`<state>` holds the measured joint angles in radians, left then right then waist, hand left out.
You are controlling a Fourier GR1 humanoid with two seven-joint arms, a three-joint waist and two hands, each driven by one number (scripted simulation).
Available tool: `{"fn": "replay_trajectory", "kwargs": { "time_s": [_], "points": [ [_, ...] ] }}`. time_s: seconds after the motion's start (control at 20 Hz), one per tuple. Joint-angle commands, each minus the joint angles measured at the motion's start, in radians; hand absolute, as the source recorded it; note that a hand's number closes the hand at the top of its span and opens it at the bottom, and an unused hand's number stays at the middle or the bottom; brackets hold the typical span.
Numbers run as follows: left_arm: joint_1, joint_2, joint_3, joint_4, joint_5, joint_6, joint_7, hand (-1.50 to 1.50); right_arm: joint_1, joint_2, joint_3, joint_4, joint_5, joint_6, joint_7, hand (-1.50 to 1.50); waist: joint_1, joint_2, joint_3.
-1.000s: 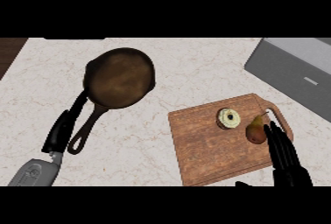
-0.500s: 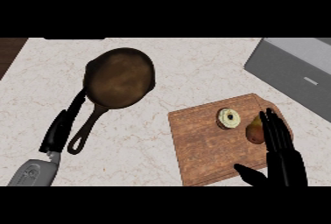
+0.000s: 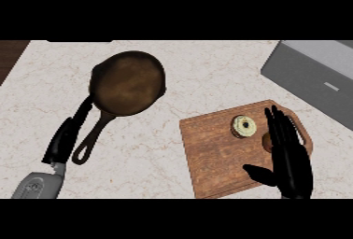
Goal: Pick the cupcake from the cutting board and place it in the cardboard box
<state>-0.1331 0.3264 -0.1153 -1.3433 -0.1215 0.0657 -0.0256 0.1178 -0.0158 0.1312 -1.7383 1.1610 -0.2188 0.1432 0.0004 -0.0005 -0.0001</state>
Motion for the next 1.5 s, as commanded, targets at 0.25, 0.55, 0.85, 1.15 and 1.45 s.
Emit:
{"fn": "replay_trajectory", "kwargs": {
  "time_s": [0.25, 0.55, 0.85, 1.15, 1.45],
  "points": [
    [0.001, -0.047, 0.050, -0.024, -0.042, -0.046, 0.023, 0.00, -0.118, 0.009, -0.031, 0.187, -0.011, -0.067, 0.002, -1.50, 0.001, 0.000, 0.000],
    [-0.002, -0.054, 0.082, 0.018, -0.073, -0.047, -0.019, 0.00, -0.189, 0.015, -0.008, 0.236, -0.020, -0.042, 0.024, -1.50, 0.001, 0.001, 0.000],
    [0.028, -0.086, 0.076, -0.027, -0.095, -0.054, -0.008, 0.00, -0.159, 0.012, -0.011, 0.297, -0.033, -0.093, -0.024, -1.50, 0.001, 0.000, 0.000],
    [-0.009, -0.060, 0.105, -0.068, -0.084, -0.110, 0.063, 0.00, -0.228, -0.023, -0.068, 0.384, -0.092, -0.102, -0.083, -1.50, 0.002, 0.000, 0.000],
    [-0.012, -0.110, 0.084, -0.024, -0.133, -0.045, 0.011, 0.00, -0.308, -0.024, -0.030, 0.447, 0.068, -0.227, -0.034, 1.50, 0.005, 0.001, 0.000]
  ]
}}
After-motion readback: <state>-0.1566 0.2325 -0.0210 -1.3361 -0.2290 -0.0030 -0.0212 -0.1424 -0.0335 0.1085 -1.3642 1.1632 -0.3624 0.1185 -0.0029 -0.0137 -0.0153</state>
